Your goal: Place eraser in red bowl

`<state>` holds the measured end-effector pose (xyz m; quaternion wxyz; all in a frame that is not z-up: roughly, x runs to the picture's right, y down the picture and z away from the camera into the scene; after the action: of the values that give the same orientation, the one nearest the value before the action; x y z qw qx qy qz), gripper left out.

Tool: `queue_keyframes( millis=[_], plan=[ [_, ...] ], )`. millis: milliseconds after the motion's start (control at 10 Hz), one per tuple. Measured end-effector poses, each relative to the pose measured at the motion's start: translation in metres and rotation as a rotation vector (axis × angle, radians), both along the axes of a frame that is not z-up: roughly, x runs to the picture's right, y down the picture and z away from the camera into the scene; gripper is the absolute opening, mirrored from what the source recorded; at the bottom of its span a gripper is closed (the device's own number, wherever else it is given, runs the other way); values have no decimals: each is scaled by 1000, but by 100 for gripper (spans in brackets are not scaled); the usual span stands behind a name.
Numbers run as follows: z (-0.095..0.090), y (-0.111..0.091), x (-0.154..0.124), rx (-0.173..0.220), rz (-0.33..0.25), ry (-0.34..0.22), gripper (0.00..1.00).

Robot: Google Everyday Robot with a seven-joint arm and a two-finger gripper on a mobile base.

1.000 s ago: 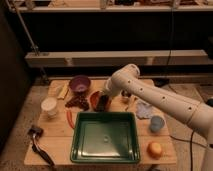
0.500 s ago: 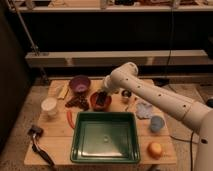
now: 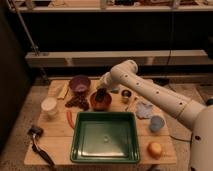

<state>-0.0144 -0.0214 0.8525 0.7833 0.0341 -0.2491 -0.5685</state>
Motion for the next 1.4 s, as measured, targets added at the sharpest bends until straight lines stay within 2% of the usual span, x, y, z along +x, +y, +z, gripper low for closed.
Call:
queue_keyframes(
  millis=[500,600,900,1400],
  plan=[
    [17,2,4,6,-35,-9,0],
    [21,4,5,2,-41,-11,4],
    [25,6,1,-3,-58,-24,29],
    [26,7,1,-5,-58,-24,30]
  ],
)
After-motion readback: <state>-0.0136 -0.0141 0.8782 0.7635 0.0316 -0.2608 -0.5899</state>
